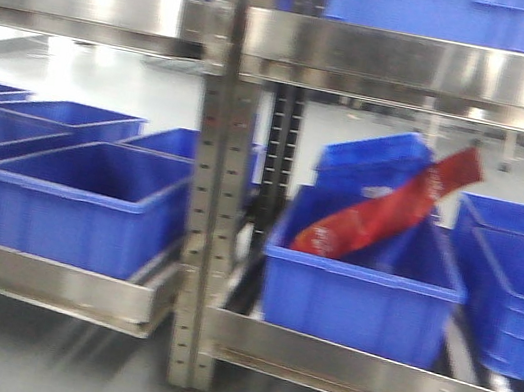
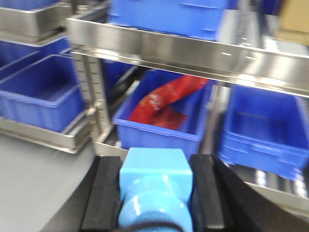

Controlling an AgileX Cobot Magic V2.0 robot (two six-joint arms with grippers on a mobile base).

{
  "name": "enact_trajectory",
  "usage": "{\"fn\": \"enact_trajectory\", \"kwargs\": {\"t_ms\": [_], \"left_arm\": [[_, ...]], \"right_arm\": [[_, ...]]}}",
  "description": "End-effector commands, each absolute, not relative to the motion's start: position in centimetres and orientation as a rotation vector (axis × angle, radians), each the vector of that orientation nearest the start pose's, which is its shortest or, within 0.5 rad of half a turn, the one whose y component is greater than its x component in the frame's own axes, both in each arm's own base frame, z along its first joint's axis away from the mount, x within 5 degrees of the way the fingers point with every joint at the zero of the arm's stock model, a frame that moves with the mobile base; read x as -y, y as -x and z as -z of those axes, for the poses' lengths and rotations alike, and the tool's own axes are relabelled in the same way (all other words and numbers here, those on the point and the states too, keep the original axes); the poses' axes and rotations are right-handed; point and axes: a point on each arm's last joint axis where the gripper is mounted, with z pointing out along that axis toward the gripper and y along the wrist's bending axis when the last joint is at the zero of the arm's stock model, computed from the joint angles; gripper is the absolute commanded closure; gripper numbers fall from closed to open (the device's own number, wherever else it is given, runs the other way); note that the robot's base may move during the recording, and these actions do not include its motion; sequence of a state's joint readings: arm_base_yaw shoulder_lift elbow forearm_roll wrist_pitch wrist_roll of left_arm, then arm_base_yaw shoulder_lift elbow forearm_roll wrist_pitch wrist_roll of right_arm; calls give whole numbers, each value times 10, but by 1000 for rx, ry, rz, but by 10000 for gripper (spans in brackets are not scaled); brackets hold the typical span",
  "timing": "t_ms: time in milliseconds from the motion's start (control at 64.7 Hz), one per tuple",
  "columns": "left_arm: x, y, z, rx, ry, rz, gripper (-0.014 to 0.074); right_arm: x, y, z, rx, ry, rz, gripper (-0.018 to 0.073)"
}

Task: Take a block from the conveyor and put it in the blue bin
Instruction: 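Turn the base to face the blue bins on the steel shelf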

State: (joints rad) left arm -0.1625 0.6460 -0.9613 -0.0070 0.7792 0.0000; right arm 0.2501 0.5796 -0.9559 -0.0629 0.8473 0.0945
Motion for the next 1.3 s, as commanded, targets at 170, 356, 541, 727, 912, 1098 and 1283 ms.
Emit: {"fn": "enact_trajectory", "kwargs": {"t_ms": [170,356,541,727,912,1098,1283], "left_arm": [[18,-101,-414,-1908,-159,130,707],[18,-101,-414,-1908,-159,130,707],[18,-101,-414,-1908,-159,130,707],[18,-101,-414,-1908,-159,130,707],[18,-101,-414,-1908,-159,130,707],[18,-101,-414,-1908,-159,130,707],[18,-101,-414,-1908,-159,130,707]], "right_arm": [[-16,-81,-412,-1913,170,-142,713],[-16,-81,-412,-1913,170,-142,713],[-16,-81,-412,-1913,170,-142,713],[-16,-81,-412,-1913,170,-142,713],[-16,-81,-412,-1913,170,-142,713],[-16,-81,-412,-1913,170,-142,713],[-16,-81,-412,-1913,170,-142,713]]}}
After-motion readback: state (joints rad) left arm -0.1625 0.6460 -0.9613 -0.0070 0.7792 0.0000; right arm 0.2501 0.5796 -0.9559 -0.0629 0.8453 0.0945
